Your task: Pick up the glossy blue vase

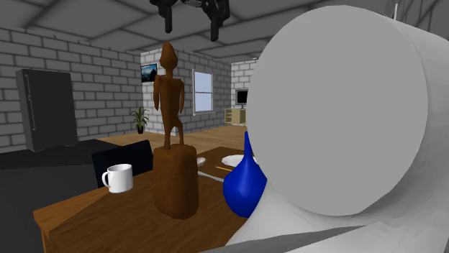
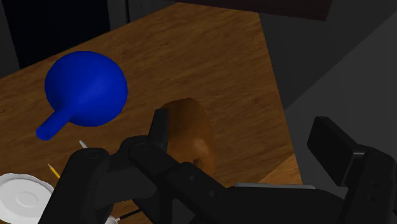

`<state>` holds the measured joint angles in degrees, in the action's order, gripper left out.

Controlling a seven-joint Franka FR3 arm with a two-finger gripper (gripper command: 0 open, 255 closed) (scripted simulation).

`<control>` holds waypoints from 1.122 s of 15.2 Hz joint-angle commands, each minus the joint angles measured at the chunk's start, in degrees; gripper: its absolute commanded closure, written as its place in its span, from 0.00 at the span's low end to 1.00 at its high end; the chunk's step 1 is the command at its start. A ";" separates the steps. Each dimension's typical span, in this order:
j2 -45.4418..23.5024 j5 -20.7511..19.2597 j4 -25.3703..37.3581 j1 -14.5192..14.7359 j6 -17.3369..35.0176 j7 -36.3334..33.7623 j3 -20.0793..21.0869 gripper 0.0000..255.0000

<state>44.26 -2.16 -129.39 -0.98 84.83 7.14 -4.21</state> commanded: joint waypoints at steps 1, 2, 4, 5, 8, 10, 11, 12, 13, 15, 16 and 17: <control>0.00 0.00 0.00 0.00 0.00 0.00 0.00 0.00; -0.78 -0.61 -0.66 -0.21 1.46 0.96 -0.90 0.00; -2.56 -1.77 -1.77 -0.62 4.42 2.84 -2.73 0.00; -3.56 -2.31 -2.21 -0.81 5.90 3.77 -3.65 0.00; -7.00 -3.73 -3.11 -1.36 10.38 6.54 -6.40 0.00; -9.64 -4.48 -3.33 -1.69 13.36 8.40 -8.23 0.00; -11.06 -4.79 -3.32 -1.83 14.84 9.33 -9.15 0.00; -12.55 -5.04 -3.25 -1.95 16.31 10.27 -10.07 0.00; -14.10 -5.24 -3.09 -2.07 17.77 11.22 -10.97 0.00; -17.38 -5.44 -2.56 -2.26 20.62 13.17 -12.77 0.00; -19.11 -5.43 -2.18 -2.34 22.02 14.17 -13.66 0.00; -20.89 -5.35 -1.72 -2.40 23.39 15.19 -14.54 0.00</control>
<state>25.10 -7.48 -131.59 -3.24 106.80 21.09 -17.71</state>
